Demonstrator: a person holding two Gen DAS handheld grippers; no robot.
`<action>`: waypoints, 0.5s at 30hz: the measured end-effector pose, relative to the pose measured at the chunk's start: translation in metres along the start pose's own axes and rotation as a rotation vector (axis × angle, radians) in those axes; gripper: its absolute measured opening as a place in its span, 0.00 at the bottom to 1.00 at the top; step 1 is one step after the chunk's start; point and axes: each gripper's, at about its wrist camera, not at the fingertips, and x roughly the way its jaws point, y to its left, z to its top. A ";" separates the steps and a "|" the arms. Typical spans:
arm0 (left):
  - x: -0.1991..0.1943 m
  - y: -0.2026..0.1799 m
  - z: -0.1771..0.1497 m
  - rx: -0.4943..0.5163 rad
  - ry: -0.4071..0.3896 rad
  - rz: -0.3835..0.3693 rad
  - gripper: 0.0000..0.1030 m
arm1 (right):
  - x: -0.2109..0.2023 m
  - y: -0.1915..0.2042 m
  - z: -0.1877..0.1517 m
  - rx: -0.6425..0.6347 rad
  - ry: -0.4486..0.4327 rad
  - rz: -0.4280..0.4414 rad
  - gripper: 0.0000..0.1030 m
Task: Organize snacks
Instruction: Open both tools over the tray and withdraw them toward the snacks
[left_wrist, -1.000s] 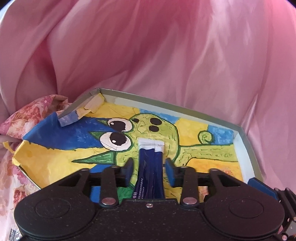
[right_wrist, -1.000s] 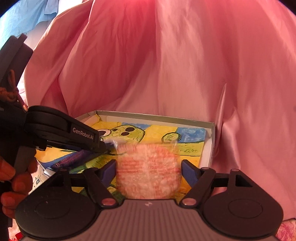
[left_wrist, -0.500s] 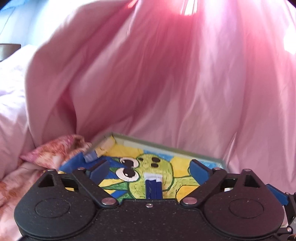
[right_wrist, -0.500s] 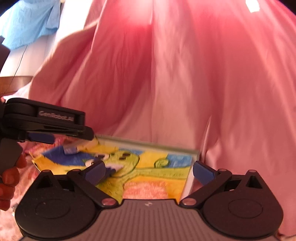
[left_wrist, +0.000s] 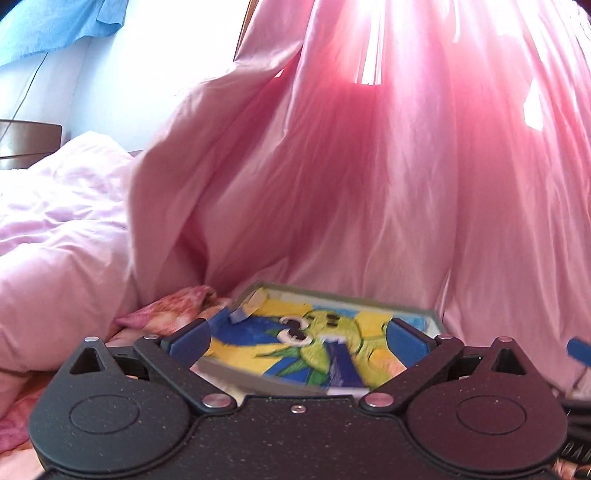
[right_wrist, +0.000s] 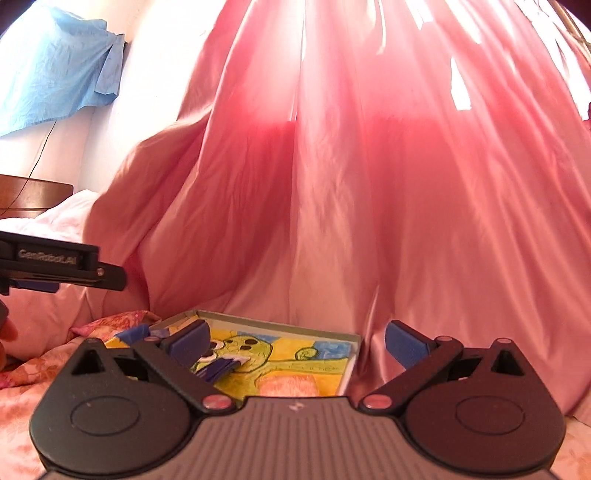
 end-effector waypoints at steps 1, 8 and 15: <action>-0.007 0.004 -0.004 0.008 0.006 0.004 0.98 | -0.007 0.001 0.000 0.000 0.002 -0.001 1.00; -0.048 0.031 -0.033 0.057 0.089 0.007 0.98 | -0.051 0.012 -0.008 0.015 0.045 -0.016 1.00; -0.077 0.056 -0.060 0.061 0.186 0.002 0.98 | -0.080 0.033 -0.027 -0.010 0.188 0.014 1.00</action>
